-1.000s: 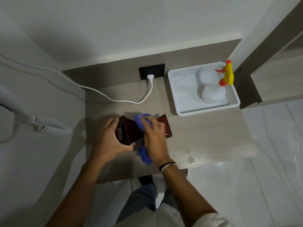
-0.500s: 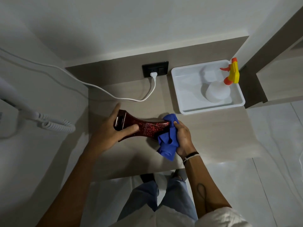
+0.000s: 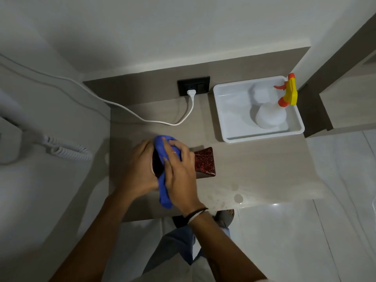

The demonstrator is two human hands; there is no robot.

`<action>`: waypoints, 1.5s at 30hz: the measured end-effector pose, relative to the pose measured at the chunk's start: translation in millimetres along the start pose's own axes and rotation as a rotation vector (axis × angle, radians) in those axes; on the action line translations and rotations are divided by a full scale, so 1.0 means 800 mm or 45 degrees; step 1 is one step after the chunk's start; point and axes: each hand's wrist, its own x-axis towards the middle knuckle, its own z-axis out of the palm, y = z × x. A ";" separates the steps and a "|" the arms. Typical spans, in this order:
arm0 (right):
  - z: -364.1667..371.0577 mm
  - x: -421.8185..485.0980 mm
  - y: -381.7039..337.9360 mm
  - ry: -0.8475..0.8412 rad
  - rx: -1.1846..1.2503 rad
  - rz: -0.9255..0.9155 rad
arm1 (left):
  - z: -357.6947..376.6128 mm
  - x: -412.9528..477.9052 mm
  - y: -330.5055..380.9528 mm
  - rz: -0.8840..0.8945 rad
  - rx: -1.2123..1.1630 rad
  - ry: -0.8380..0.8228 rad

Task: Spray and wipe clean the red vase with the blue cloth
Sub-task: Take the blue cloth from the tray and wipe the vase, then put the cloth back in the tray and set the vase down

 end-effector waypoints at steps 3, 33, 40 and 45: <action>-0.033 0.005 0.062 -0.053 -0.353 0.234 | -0.006 -0.007 -0.006 -0.092 0.070 -0.039; -0.108 0.019 0.146 0.022 -0.153 0.362 | -0.015 0.025 0.047 -0.064 0.277 -0.023; -0.184 0.112 0.120 0.316 -0.052 0.192 | -0.003 0.067 0.070 -0.034 0.522 0.058; -0.212 0.210 0.142 0.193 -0.233 0.171 | 0.006 0.104 0.086 -0.033 0.611 0.045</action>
